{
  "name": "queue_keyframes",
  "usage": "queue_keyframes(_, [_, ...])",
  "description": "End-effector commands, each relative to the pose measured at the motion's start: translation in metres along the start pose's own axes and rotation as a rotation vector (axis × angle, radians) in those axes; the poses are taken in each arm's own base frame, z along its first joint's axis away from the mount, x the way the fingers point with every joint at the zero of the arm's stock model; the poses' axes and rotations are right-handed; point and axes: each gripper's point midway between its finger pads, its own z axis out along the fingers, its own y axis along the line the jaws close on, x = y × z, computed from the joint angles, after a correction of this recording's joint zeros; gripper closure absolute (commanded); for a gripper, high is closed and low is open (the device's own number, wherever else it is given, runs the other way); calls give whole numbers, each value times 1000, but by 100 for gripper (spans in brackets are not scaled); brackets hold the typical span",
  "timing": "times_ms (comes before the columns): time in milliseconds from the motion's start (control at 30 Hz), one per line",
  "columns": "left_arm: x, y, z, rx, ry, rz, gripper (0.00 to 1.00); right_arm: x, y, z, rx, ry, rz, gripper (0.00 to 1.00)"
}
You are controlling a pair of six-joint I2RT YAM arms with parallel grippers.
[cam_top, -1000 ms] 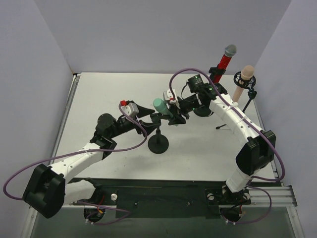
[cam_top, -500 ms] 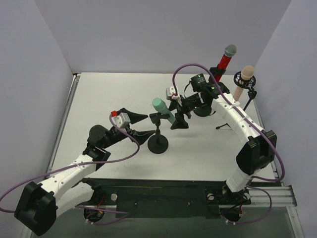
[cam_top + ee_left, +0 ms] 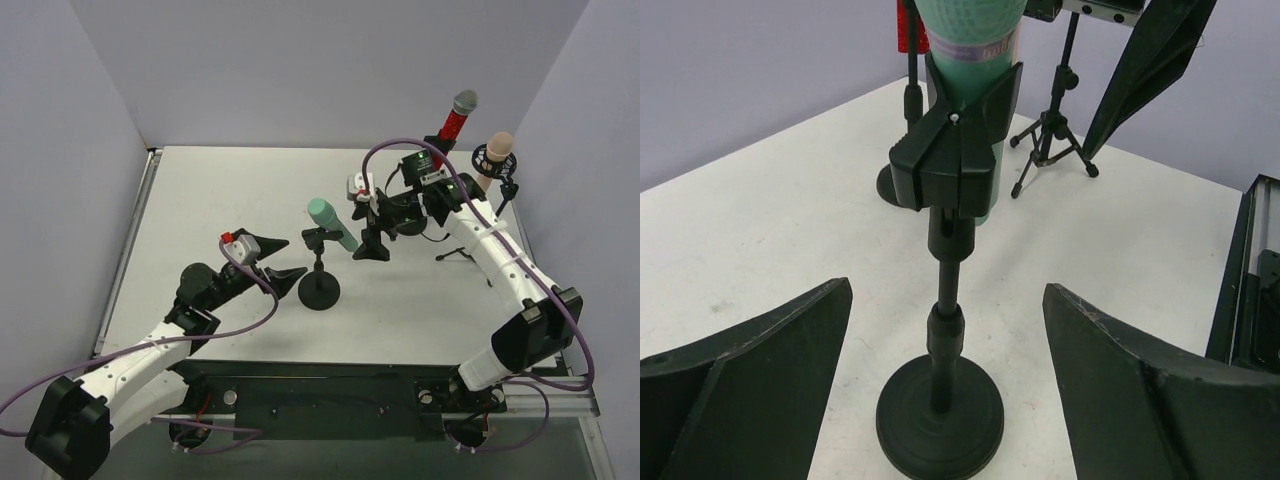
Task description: Attach the microphones to the stand
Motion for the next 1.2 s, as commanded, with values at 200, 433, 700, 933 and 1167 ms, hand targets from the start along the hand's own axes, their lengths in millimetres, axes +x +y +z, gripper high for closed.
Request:
queue_keyframes(200, [-9, 5, 7, -10, -7, 32, 12, 32, -30, 11, 107, 107, 156, 0])
queue_keyframes(433, [-18, 8, 22, 19, 26, 96, 14, 14, -17, 32, -20, 9, 93, 7])
queue_keyframes(700, [-25, 15, 38, 40, 42, 132, 14, 5, -15, 43, -109, -70, 93, 26])
queue_keyframes(933, [-28, 18, 50, 60, 45, 142, 14, 4, -9, 45, -149, -96, 79, 41])
queue_keyframes(1167, [-36, 13, 56, 102, 20, 149, 14, 6, -7, 44, -174, -113, 80, 58])
